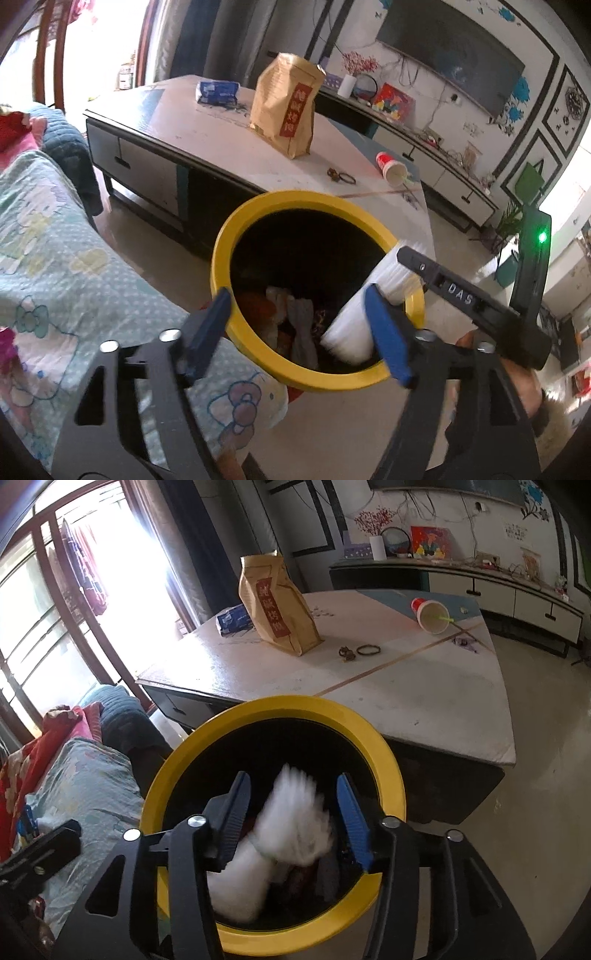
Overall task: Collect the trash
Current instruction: 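Open both tools to drop the red and white bags into the bin, then move both tools back toward the snack wrappers on the bed, then grasp the red candy wrapper with the right tool while the left tool grasps the yellow-white snack bag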
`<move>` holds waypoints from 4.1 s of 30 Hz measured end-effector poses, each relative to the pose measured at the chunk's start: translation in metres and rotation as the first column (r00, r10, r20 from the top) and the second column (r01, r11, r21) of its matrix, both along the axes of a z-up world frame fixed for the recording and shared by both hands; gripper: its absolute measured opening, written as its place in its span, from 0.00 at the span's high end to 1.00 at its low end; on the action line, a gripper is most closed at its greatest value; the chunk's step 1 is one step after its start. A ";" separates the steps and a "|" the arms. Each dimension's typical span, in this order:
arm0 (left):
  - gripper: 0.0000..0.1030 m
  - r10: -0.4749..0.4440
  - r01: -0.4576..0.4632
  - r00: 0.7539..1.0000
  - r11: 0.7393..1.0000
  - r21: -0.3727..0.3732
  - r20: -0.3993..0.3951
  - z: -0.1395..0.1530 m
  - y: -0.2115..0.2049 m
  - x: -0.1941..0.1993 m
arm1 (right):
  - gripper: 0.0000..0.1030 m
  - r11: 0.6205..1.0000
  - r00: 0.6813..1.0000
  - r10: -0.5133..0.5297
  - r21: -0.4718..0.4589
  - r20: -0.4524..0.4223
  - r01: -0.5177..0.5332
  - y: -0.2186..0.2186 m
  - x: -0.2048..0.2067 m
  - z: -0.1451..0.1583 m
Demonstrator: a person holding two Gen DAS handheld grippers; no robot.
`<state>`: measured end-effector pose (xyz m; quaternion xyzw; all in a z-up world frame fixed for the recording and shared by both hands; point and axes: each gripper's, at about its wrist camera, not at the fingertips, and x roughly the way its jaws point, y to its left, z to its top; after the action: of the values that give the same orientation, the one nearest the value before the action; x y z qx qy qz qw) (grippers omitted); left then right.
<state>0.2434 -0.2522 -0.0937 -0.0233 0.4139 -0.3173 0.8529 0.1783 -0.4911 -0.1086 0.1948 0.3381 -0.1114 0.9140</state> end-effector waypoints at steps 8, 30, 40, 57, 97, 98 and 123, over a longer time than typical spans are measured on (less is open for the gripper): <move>0.11 0.066 -0.064 0.996 0.997 -0.033 0.059 0.025 0.022 -0.015 | 0.42 1.000 0.999 0.022 -0.009 0.041 -0.022 0.015 -0.008 0.017; 0.11 0.255 -0.242 0.952 0.966 -0.096 0.171 0.070 0.106 -0.044 | 0.26 0.987 0.978 0.155 -0.054 0.142 -0.149 0.086 -0.026 0.067; 0.11 0.321 -0.304 0.929 0.946 -0.116 0.186 0.073 0.140 -0.052 | 0.25 0.974 0.963 0.223 -0.067 0.152 -0.215 0.117 -0.030 0.076; 0.11 0.417 -0.393 0.888 0.907 -0.149 0.195 0.081 0.194 -0.060 | 0.24 0.927 0.918 0.371 -0.107 0.140 -0.358 0.180 -0.032 0.087; 0.13 0.625 -0.612 0.771 0.780 -0.129 0.122 0.053 0.357 -0.058 | 0.24 0.731 0.730 0.680 -0.022 -0.069 -0.682 0.357 -0.028 0.040; 0.15 0.620 -0.607 0.776 0.784 -0.131 0.114 0.051 0.356 -0.058 | 0.25 0.731 0.729 0.680 -0.008 -0.074 -0.683 0.357 -0.027 0.037; 0.46 0.618 -0.632 0.774 0.766 -0.116 -0.141 -0.009 0.338 -0.007 | 0.73 0.709 0.704 0.703 0.027 -0.102 -0.704 0.358 -0.023 0.014</move>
<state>0.2361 0.0858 -0.1030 -0.2416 0.3959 -0.0451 0.8848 0.1553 -0.1336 -0.0948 0.0388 0.4333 0.2331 0.8697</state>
